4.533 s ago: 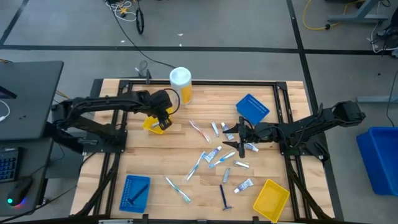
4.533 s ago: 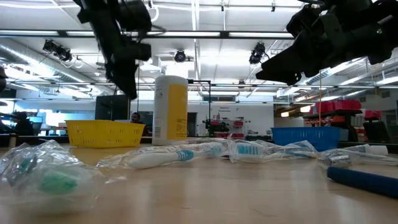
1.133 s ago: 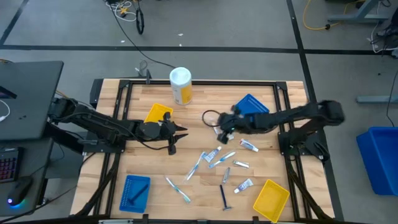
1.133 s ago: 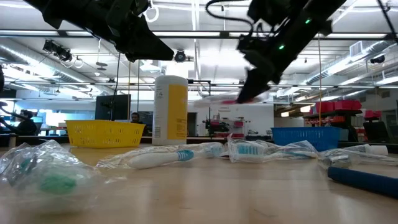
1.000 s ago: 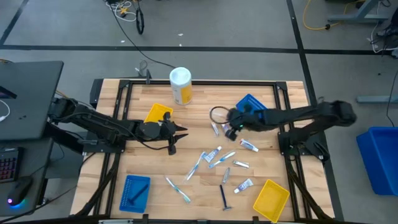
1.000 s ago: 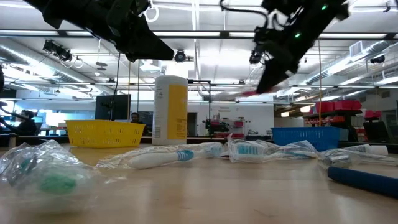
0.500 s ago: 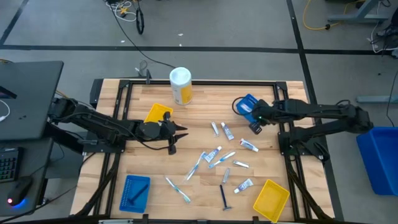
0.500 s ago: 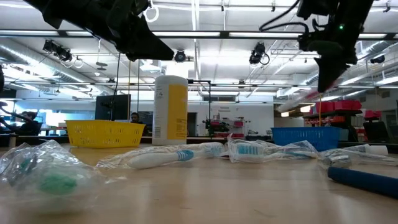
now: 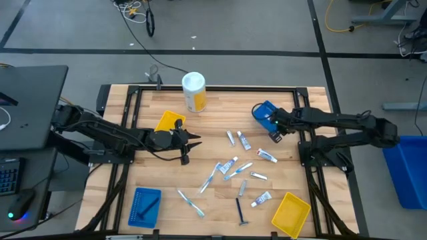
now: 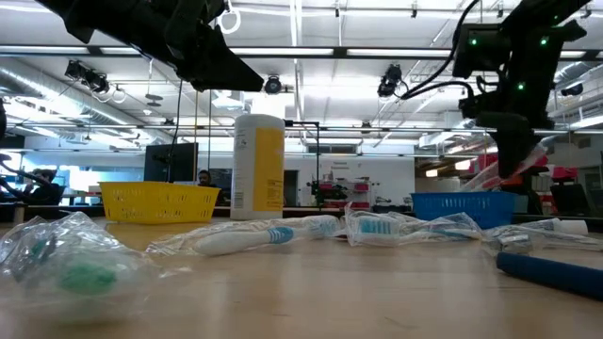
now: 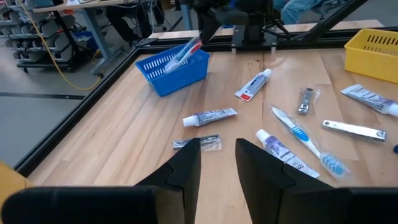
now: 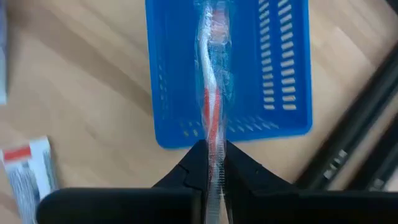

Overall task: Pick & Place Travel size toiletries
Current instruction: Put the red toothbrush into the top blue bin, then put the white toothpaste into the bottom yellow bin

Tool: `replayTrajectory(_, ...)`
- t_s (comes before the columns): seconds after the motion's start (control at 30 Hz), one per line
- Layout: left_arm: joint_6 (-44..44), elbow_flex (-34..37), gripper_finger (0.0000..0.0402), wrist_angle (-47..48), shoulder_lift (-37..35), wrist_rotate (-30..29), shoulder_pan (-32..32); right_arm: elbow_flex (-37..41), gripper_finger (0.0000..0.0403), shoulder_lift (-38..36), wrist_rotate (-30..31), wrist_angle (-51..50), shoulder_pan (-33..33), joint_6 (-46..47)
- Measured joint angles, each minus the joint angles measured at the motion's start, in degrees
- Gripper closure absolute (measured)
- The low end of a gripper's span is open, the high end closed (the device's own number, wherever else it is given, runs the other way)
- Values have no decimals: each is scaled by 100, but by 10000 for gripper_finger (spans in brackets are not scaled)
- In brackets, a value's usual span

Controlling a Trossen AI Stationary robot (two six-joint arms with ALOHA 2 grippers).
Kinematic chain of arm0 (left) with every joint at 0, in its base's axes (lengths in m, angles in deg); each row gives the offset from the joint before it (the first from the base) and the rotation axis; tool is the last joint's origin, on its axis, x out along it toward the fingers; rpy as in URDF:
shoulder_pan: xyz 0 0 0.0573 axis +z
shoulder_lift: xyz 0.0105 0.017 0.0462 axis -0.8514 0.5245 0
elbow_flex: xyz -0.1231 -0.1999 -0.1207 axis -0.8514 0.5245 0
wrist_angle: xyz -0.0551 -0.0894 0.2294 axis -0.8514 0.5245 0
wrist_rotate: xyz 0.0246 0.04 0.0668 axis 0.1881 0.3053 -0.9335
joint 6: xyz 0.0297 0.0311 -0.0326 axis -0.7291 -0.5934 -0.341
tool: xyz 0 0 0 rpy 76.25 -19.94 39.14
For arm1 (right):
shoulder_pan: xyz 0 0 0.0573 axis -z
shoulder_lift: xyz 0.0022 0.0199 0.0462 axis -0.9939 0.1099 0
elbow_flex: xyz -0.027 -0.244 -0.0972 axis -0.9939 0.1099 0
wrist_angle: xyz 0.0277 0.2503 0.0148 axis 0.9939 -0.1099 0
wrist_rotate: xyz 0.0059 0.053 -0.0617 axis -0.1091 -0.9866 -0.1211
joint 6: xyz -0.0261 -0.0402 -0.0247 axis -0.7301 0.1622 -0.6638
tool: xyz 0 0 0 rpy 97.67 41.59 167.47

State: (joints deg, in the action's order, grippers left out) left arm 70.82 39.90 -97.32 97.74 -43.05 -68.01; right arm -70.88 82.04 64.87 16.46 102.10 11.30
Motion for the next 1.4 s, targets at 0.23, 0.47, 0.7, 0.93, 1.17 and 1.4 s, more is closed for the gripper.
replayTrajectory(0.23,-61,0,293,0,0,-2,-2,245,354,1,-110,996,294,-681)
replayTrajectory(0.47,-52,0,293,0,0,29,-2,370,322,2,-99,1166,483,-871)
replayTrajectory(0.7,-52,0,293,0,0,40,-2,370,265,2,-48,1211,492,-911)
replayTrajectory(0.93,-55,0,293,1,0,42,-2,326,214,2,-55,1391,315,-1309)
replayTrajectory(1.17,-55,0,293,0,0,41,-1,-256,186,-3,-266,1290,-40,-1359)
replayTrajectory(1.4,-24,0,293,0,0,5,-2,-472,187,-4,-2391,1308,-657,-1296)
